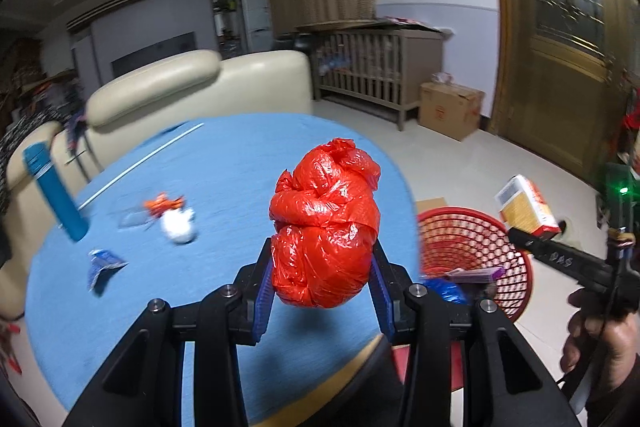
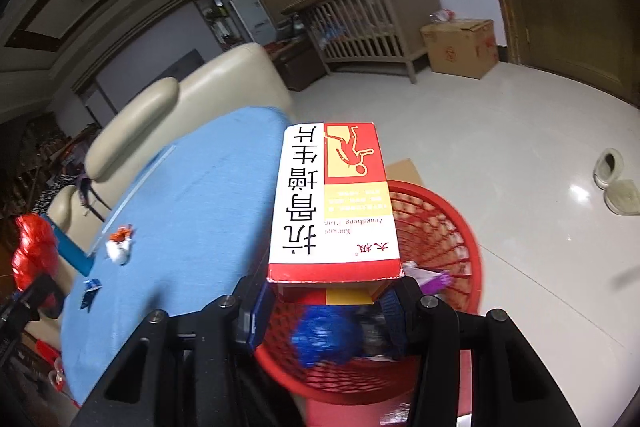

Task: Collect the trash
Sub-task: 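Release the medicine box into the basket with the right tool while the left tool drops the red bag in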

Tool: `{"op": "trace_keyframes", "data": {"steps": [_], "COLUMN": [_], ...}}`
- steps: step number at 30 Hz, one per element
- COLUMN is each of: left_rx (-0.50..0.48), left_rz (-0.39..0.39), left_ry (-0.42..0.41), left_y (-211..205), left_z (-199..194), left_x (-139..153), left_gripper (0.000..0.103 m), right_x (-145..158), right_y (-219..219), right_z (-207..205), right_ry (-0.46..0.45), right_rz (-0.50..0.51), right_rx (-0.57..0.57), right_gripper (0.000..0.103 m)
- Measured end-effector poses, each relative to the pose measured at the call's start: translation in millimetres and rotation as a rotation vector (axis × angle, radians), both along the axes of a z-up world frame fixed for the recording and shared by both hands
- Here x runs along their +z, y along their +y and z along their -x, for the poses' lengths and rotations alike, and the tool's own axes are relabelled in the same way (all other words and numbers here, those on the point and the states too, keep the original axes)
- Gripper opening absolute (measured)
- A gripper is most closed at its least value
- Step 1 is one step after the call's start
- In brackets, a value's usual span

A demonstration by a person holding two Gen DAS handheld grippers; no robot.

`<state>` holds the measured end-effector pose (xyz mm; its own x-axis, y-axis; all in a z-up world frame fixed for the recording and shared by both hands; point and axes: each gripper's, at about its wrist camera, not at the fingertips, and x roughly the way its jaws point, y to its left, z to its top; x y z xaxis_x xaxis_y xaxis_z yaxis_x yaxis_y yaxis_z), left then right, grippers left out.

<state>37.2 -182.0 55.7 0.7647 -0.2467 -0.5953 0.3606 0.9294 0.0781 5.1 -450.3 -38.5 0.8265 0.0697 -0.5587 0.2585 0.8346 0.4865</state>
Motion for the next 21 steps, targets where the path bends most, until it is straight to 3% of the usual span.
{"op": "trace_keyframes", "data": {"steps": [13,16,17,21], "left_rx": [-0.143,-0.167,-0.175,-0.204], "left_rz": [-0.025,-0.039,-0.044,-0.063], "left_ry": [0.056,0.068,0.072,0.09], "left_y": [-84,-100,-104,-121], "left_z": [-15,-17,-17,-20], "left_x": [-15,-18,-18,-25], "left_gripper": [0.044,0.044,0.044,0.044], "right_x": [-47,-50,-52,-52], "right_y": [-38,-40,-40,-45], "right_z": [-26,-35,-36,-32], "right_ry": [0.162,0.181,0.186,0.158], "right_rz": [-0.035,-0.025,-0.029,-0.052], "right_rx": [0.037,0.019,0.015,0.016], "right_gripper": [0.051,0.059,0.067,0.069]}}
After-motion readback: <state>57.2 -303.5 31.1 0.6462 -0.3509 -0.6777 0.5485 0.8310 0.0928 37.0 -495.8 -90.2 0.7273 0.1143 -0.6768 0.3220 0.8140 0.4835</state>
